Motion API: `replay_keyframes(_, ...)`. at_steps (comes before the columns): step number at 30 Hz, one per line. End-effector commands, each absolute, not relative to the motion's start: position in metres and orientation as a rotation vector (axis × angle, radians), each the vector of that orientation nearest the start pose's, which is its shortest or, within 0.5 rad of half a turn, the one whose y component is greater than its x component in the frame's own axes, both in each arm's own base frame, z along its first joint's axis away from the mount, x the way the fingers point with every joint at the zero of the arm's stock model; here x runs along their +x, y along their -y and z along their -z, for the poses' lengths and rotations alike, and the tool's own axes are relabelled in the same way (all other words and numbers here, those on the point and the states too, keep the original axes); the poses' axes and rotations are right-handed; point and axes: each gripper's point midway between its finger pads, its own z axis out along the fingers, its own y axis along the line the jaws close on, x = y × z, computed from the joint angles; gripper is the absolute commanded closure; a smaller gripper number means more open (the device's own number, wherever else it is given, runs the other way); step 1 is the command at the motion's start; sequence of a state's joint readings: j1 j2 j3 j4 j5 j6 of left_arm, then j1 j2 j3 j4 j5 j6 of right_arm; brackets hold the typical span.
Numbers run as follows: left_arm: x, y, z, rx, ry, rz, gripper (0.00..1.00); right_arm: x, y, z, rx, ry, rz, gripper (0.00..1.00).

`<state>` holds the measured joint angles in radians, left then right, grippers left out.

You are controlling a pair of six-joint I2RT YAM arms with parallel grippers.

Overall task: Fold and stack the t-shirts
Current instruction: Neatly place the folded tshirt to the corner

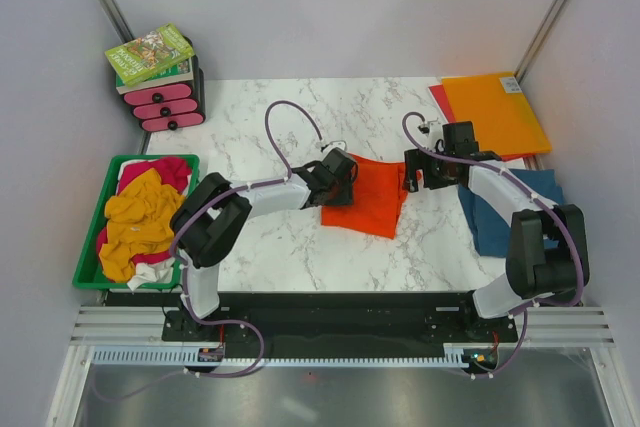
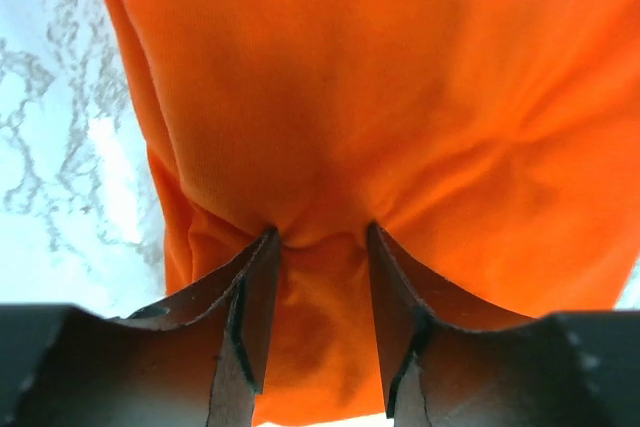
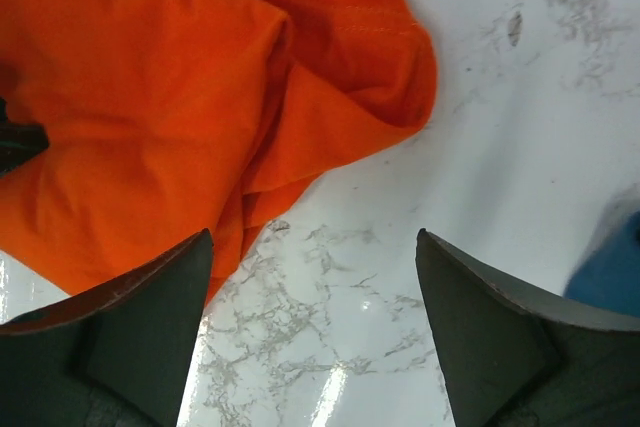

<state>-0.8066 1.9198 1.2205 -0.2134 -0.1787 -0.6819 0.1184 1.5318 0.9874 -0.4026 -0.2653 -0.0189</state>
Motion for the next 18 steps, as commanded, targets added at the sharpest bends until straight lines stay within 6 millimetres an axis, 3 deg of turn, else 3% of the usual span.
replay_keyframes(1, 0.307, 0.332, 0.007, -0.035, -2.633, 0.446, 0.55, 0.34, -0.102, -0.072, -0.296, -2.52, -0.474, 0.1)
replay_keyframes(8, 0.286, 0.329, 0.033, -0.141, -2.728, 0.46, 0.62, 0.332, -0.113, -0.065, -0.249, -2.558, -0.557, 0.07)
replay_keyframes(18, 0.277, 0.335, 0.029, -0.155, -2.721, 0.478, 0.63, 0.325, -0.111, -0.021, -0.171, -2.706, -0.556, 0.07)
